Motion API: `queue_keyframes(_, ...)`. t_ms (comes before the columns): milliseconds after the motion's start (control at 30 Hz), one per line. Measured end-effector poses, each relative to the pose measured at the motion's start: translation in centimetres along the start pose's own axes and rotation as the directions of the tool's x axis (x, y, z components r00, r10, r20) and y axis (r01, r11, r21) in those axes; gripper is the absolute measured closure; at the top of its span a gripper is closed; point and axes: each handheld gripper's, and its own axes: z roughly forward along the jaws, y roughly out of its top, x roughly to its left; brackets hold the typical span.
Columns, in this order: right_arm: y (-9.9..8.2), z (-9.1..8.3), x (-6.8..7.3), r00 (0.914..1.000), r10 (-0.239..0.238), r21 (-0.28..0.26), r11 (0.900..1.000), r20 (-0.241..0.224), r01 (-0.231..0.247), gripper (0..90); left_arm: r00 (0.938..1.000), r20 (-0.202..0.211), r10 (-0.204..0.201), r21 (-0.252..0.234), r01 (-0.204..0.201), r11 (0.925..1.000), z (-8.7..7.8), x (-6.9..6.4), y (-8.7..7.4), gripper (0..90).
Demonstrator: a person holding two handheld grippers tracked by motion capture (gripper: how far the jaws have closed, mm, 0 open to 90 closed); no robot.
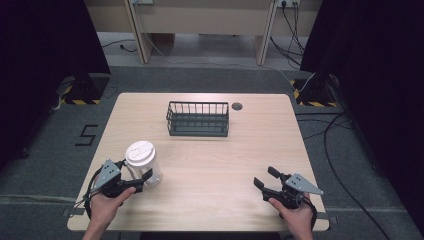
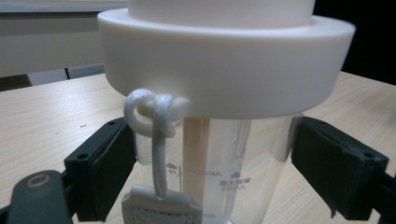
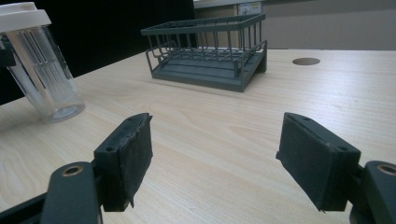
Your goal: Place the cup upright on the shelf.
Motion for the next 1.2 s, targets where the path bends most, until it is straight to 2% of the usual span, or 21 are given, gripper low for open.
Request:
queue_keyframes(200,-0.05,0.07,0.0,1.0,0.001,0.007,1.0,0.006,-0.001,26.8,1.0,0.003,0.0,-0.003,0.0,1.0,0.37,0.17,-0.34,14.4)
queue_keyframes(367,-0.08,0.13,0.03,1.0,0.001,0.009,1.0,0.008,-0.001,27.1,0.9998,0.01,-0.018,-0.011,0.018,0.9998,0.52,0.25,-0.5,15.1)
queue_keyframes(900,-0.1,0.2,-0.04,1.0,0.0,0.01,1.0,0.01,0.0,27.7,0.9998,0.021,-0.001,-0.027,0.002,0.9996,0.52,0.46,-0.73,15.8)
queue_keyframes(1200,-0.13,0.32,-0.08,1.0,-0.004,0.011,0.9999,0.009,0.003,27.8,0.9998,0.019,-0.011,-0.035,0.012,0.9993,0.48,0.51,-0.79,15.9)
